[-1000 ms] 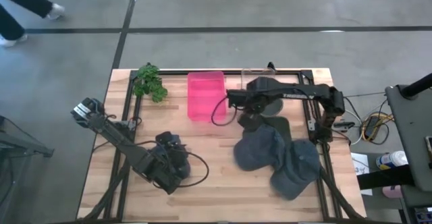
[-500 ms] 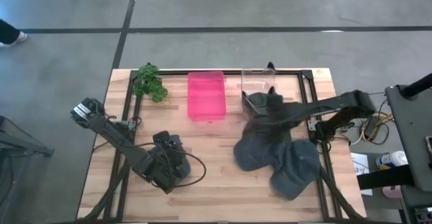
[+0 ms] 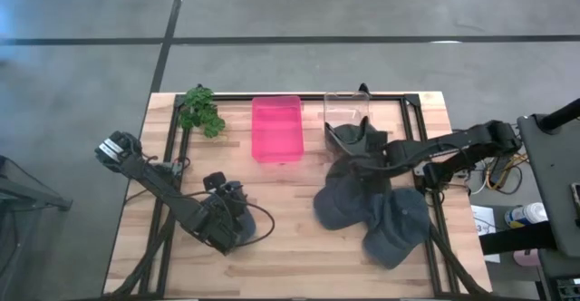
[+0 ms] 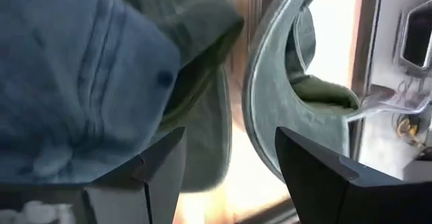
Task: Pick & Place hat
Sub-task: Put the left black cap into the transparent bin
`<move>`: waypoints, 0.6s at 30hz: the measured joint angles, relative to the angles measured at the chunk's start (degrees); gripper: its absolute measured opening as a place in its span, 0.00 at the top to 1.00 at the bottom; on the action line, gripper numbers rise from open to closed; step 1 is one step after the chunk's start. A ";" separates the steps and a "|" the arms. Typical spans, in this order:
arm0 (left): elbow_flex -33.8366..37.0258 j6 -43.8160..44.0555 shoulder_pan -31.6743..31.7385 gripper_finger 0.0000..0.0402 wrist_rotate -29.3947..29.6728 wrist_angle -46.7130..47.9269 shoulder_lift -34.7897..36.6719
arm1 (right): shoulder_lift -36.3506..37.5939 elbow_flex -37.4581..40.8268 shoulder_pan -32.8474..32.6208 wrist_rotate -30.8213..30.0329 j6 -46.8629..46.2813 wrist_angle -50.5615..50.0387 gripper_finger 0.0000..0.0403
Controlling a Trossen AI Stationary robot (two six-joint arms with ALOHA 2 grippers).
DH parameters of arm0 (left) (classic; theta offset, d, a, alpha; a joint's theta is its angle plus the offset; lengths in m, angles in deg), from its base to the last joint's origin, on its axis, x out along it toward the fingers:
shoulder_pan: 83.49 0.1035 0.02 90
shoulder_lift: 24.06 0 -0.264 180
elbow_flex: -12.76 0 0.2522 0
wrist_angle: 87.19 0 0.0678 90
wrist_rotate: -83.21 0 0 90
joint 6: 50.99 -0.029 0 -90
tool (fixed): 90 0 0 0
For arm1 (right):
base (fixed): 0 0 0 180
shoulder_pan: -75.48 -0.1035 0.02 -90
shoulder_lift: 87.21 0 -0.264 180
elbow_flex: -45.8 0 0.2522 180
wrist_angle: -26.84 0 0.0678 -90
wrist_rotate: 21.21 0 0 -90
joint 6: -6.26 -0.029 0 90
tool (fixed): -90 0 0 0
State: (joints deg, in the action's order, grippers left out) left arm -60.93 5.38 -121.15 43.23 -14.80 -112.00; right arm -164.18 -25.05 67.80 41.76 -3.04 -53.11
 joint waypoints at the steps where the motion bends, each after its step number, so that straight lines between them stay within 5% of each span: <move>1: 0.17 0.12 0.11 0.65 0.01 0.04 0.02 | 0.00 0.55 0.46 0.01 0.06 1.26 0.45; 9: 0.40 -0.34 2.01 0.65 0.01 -0.02 0.02 | -0.02 2.93 5.94 0.08 3.32 6.83 0.59; 18: 0.40 -1.05 2.45 0.65 0.00 -0.09 0.02 | -0.02 -1.04 7.32 0.21 5.74 4.99 0.95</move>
State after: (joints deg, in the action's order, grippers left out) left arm -60.52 4.32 -118.70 43.23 -14.89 -111.98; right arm -164.20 -26.09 75.12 41.97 2.70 -48.11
